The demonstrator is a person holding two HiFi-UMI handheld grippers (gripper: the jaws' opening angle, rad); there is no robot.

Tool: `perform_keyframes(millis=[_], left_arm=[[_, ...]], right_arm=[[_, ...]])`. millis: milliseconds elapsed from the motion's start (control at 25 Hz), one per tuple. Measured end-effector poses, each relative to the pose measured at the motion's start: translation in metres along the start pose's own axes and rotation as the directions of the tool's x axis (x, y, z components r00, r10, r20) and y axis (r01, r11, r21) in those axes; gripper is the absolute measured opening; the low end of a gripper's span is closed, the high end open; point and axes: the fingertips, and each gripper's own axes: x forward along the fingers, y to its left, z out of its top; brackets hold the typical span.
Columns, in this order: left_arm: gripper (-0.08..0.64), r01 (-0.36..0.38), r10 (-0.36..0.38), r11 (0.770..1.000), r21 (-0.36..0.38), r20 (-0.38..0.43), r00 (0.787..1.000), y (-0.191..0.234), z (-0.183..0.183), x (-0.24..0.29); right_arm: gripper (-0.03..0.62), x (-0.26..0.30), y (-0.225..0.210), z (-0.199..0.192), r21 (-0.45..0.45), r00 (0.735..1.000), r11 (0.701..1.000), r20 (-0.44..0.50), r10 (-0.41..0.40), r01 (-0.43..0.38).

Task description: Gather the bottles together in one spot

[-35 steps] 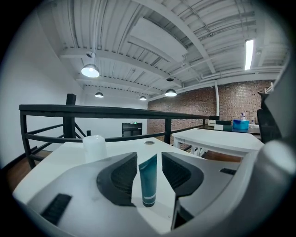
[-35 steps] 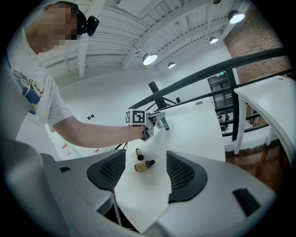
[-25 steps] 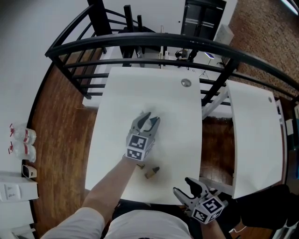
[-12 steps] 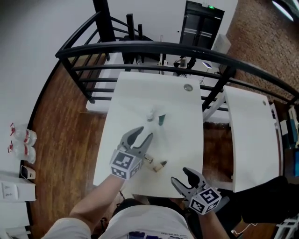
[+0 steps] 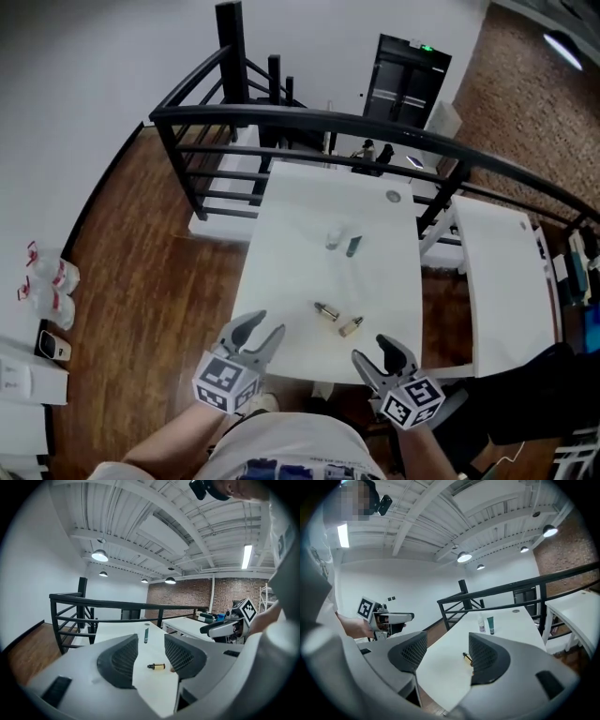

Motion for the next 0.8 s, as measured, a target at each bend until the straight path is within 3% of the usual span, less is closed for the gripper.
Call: perform_keyframes(millis=[360, 800], left_arm=[[0.152, 0.019, -0.022, 0.998, -0.061, -0.051, 0.998, -0.01, -0.031, -0.093], [0.156, 0.054, -0.06, 0.996, -0.074, -0.074, 0.995, -0.022, -0.049, -0.107]], right_arm=[[0.29, -0.029, 0.063, -0.022, -0.016, 0.996, 0.996, 0.011, -0.085, 0.085], [0.288, -0.046, 0.081, -0.04, -0.033, 0.992, 0.991, -0.001, -0.129, 0.129]])
